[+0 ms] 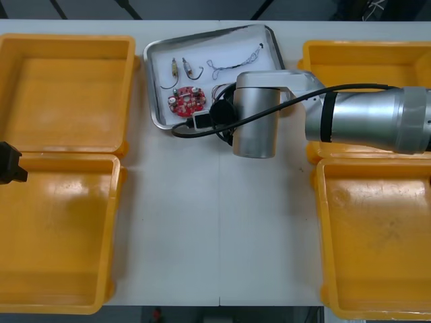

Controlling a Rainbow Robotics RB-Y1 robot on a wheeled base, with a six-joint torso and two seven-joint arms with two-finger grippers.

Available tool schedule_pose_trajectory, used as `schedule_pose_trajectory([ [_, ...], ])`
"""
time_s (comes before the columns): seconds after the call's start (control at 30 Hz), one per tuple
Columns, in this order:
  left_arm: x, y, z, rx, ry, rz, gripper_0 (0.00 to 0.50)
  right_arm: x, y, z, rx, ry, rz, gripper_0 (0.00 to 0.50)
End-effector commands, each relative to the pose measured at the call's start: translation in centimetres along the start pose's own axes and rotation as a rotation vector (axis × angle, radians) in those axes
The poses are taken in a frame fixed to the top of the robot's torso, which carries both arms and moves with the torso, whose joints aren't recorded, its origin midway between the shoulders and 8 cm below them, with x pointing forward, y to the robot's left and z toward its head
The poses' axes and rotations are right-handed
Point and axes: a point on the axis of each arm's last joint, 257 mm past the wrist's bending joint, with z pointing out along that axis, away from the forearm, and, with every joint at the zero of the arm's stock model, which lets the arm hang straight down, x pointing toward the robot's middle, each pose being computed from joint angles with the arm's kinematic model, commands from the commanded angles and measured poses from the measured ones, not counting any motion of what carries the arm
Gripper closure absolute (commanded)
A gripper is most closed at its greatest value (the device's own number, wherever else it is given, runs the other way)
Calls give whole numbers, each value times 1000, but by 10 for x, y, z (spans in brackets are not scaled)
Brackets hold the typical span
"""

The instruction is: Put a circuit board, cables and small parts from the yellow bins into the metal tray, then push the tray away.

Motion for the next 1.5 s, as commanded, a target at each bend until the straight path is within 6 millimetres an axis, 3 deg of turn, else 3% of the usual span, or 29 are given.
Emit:
schedule_pose_trajectory([
  [0.03, -5, 12, -11, -44, -22, 118, 0, -15, -48, -7, 57, -16, 17, 500],
  [0.47, -5, 12, -11, -44, -22, 118, 0, -2, -78, 14, 92, 4, 121, 500],
  [0.67, -5, 12, -11, -44, -22, 118, 0, -3, -79, 15, 50, -9, 216, 500],
  [1.0, -5, 12, -11, -44, -22, 118, 0, -2, -78, 14, 43, -4, 219, 500],
  [1.07, -5, 12, -11, -44, -22, 118, 0, -4, -78, 14, 42, -8, 212, 356],
  [1.1, -5, 12, -11, -44, -22, 118, 0, -6, -78, 13, 42, -10, 207, 228],
  [1.13, -5, 12, -11, -44, -22, 118, 0, -5, -78, 13, 42, -10, 206, 169],
  [1.17, -5, 12, -11, -44, -22, 118, 0, -5, -78, 13, 42, -9, 203, 73],
  [1.2, -5, 12, -11, -44, -22, 118, 0, -5, -77, 13, 41, -10, 202, 24],
  [1.27, -5, 12, -11, -44, -22, 118, 0, -7, -77, 13, 40, -11, 197, 0],
  [1.5, -5, 12, -11, -44, -22, 118, 0, -7, -78, 5, 30, -8, 210, 0],
])
